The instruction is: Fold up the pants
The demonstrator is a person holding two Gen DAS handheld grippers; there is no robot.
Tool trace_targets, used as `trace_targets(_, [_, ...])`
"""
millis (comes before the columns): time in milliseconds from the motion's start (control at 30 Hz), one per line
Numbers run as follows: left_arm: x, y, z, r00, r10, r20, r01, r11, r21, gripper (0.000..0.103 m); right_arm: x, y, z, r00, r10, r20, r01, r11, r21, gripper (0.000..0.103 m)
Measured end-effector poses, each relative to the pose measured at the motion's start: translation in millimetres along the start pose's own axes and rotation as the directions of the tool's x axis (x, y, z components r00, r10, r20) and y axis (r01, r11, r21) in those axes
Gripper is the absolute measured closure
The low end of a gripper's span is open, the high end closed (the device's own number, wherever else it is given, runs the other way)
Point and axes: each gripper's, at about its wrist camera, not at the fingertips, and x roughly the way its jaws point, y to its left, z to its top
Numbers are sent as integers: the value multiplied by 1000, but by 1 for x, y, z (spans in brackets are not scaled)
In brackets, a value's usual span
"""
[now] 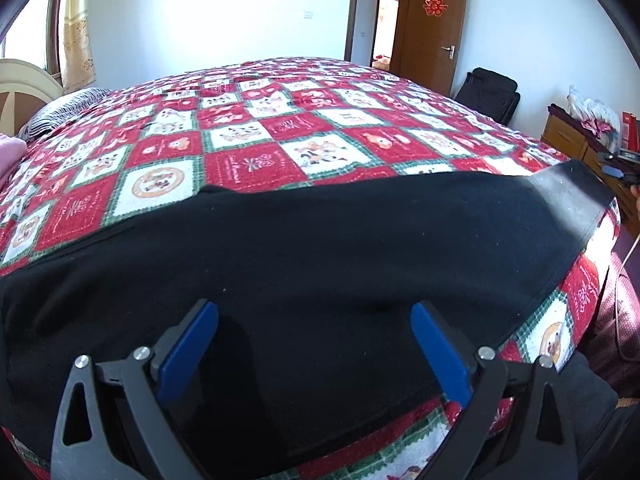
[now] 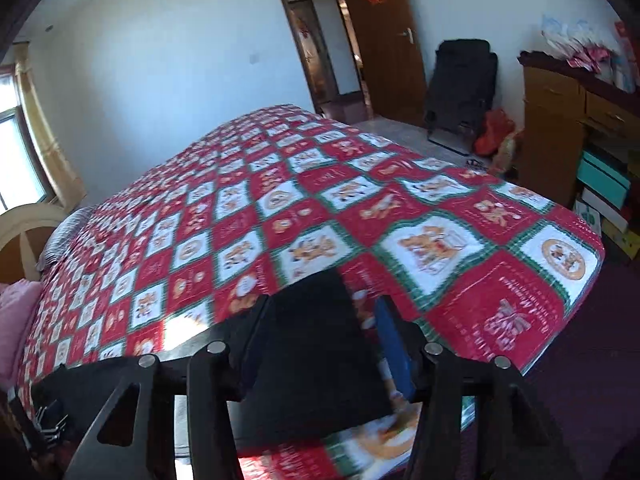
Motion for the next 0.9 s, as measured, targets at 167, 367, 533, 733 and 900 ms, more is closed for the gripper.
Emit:
trace_targets(167, [0, -1, -1, 1000, 10, -7, -10, 1000, 10, 2, 41, -6, 10, 992, 75, -99, -71, 997, 34, 74])
trace_targets(367, [2, -6, -2, 1000, 27, -11, -27, 999, 31, 0, 74, 2, 6, 987, -138, -82, 132, 988, -82, 79])
trace_targets(533, [-1, -3, -2, 1000, 11, -8, -10, 1000, 13, 0, 61, -7, 13, 993, -94, -74, 90, 994, -56, 79])
trace_targets(733, [-14, 11, 2, 999, 12, 37, -10, 999, -34, 0, -10, -52, 0, 983, 185, 13, -183, 960, 211, 79])
trace_targets(900, [-14, 19, 4, 999, 29, 39, -27, 998, -55, 0, -19, -66, -29, 963, 265, -45, -244, 932, 269, 79])
